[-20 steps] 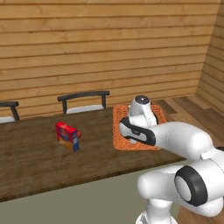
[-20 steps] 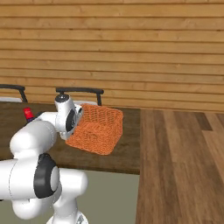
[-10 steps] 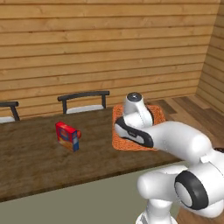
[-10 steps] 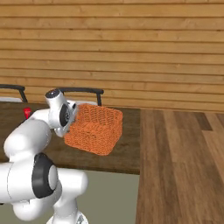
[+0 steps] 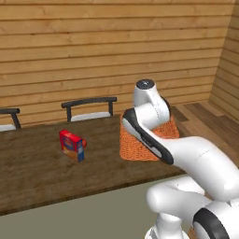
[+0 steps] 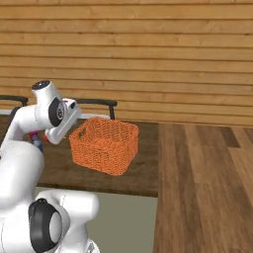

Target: Open the cabinet, pick up the bread from the cabinet and place it in the basket. Then move the basket to the dining counter.

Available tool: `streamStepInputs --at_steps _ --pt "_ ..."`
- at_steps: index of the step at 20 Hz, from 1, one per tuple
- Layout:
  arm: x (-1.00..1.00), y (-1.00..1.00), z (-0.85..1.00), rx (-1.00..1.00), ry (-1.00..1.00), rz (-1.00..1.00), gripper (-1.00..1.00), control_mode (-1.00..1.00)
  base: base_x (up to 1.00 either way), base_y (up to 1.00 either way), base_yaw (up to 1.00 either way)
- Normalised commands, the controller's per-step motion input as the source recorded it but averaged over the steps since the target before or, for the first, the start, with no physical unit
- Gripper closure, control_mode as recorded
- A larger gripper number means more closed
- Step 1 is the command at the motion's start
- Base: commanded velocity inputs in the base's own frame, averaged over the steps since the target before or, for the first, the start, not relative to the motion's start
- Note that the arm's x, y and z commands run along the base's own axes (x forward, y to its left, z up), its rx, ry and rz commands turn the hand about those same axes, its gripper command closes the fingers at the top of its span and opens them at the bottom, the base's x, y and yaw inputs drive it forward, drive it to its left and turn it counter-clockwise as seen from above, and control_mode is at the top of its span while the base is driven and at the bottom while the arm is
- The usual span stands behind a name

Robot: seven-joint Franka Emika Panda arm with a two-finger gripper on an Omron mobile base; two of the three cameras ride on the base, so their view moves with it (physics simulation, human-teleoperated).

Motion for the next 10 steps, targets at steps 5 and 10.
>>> streamStepInputs --at_steps 5,10 --pt "-0.98 0.11 0.95 0.04 0.04 -0.11 -1.00 -1.00 0.00 0.00 0.00" --pt "-0.90 0.48 0.58 -0.01 0.00 0.06 -1.00 -1.00 0.00 0.00 0.00"
